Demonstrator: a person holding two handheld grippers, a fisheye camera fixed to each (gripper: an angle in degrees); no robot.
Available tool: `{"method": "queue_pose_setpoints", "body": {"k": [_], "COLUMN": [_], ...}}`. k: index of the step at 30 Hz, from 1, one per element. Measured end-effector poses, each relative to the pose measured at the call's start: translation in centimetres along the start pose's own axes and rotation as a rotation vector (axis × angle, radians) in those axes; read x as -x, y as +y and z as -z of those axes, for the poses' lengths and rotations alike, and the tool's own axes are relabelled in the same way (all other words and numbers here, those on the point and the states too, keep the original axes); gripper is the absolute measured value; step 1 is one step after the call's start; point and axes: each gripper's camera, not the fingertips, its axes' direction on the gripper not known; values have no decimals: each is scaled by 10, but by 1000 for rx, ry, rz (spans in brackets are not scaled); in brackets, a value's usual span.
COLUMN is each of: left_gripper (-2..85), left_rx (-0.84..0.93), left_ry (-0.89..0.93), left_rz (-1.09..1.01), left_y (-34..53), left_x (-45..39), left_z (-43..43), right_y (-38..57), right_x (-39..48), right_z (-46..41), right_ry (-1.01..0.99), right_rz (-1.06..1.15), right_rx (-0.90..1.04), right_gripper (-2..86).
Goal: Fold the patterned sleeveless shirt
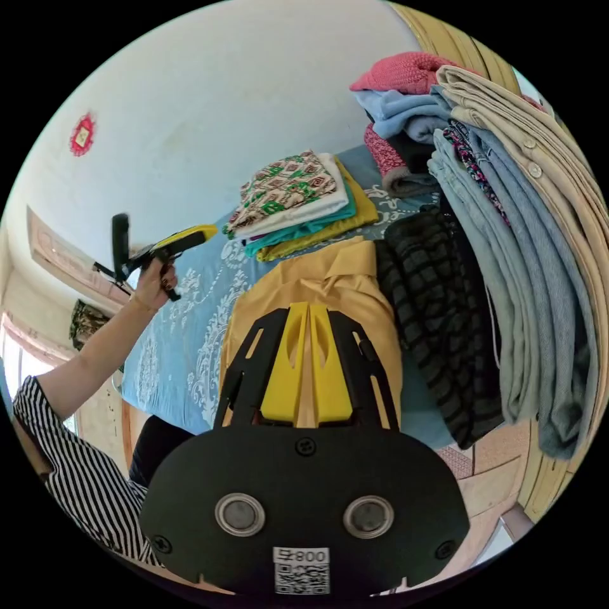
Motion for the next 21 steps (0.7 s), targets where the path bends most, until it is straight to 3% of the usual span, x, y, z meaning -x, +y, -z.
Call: {"method": "queue_pose_setpoints", "body": {"k": [8, 12, 21], "left_gripper": [38, 23, 12], "left_rx": [206, 125, -86], "left_ry": [-217, -195, -98], "left_rz": [-129, -98, -13], "left_y": [-34, -31, 13], "left_x": [-60, -73, -81], "left_z": [-40, -5, 172], "right_y": [58, 79, 110], "right_x": [36, 53, 135], "right_z": [-47, -73, -108], "right_ry": [-160, -223, -371], "right_rz": [-23, -45, 54], "right_rx": [33, 37, -10], "right_gripper": [1, 1, 1]}}
